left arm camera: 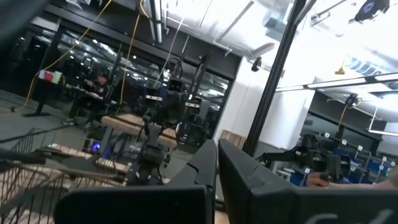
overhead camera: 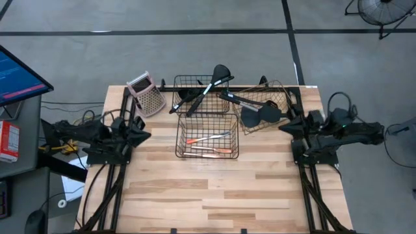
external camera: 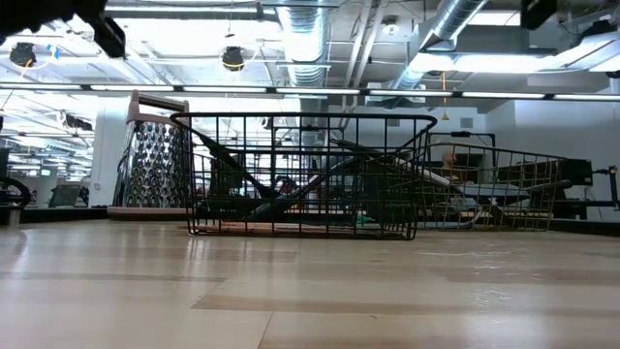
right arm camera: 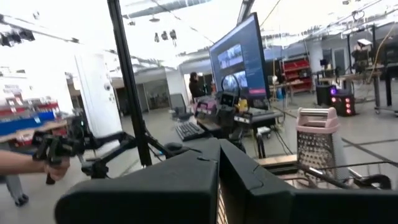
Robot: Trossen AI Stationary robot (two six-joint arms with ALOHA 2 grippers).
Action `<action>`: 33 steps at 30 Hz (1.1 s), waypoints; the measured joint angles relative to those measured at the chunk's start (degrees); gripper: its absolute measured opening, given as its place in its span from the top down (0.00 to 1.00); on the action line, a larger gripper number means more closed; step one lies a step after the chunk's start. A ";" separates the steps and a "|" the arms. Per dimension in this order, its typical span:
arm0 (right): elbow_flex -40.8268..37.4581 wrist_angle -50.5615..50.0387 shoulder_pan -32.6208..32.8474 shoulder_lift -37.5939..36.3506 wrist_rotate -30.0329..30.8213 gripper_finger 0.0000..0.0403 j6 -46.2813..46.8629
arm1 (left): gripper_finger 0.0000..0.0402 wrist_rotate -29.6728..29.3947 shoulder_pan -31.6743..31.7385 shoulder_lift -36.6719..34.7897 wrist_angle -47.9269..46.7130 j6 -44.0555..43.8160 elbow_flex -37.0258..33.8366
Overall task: Pick & Place Kitchen Items
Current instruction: Return to Home Position
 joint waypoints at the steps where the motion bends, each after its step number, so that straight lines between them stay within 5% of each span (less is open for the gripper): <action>1: -2.15 2.23 0.00 -0.64 0.00 1.00 0.57 | 1.00 0.00 0.00 0.00 1.07 0.00 -1.14; 9: -14.10 12.08 0.01 -4.38 0.01 1.00 1.73 | 1.00 -0.02 0.00 0.01 9.49 -0.48 -9.83; 20: -24.25 18.97 0.02 -8.99 -0.68 1.00 4.81 | 1.00 -0.06 0.00 0.59 9.21 2.23 -9.81; 33: -28.77 16.03 0.04 -12.13 -2.76 1.00 2.85 | 0.99 -5.20 0.02 0.60 9.37 3.32 -9.81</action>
